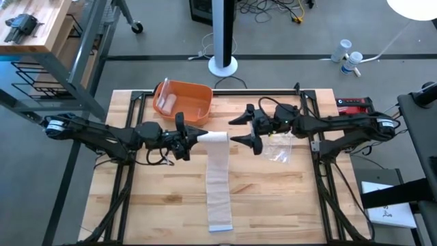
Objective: Roll bandage
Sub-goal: Roll the white bandage
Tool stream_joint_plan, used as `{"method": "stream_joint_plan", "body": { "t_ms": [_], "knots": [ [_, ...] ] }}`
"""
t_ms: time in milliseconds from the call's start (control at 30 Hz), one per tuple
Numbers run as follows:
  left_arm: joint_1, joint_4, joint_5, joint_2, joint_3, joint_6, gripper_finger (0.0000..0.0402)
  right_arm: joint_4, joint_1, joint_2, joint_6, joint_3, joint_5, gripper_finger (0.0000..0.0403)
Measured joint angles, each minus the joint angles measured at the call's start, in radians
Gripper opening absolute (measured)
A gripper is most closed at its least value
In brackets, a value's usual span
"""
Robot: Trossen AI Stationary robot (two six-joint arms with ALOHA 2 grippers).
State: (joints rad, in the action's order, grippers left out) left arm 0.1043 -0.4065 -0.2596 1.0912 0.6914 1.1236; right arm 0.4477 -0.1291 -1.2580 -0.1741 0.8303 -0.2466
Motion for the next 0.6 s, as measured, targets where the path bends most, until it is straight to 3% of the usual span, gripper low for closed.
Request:
{"method": "stream_joint_plan", "body": {
  "t_ms": [467, 600],
  "knots": [
    [0.000, -0.025, 0.000, 0.003, 0.000, -0.011, 0.0052, 0.147, 0.000, -0.073, -0.131, 0.000, -0.068, 0.0314],
    [0.000, -0.040, -0.074, 0.010, 0.001, -0.011, 0.0052, 0.177, 0.000, -0.082, -0.171, 0.000, -0.067, 0.0314]
  ]
}}
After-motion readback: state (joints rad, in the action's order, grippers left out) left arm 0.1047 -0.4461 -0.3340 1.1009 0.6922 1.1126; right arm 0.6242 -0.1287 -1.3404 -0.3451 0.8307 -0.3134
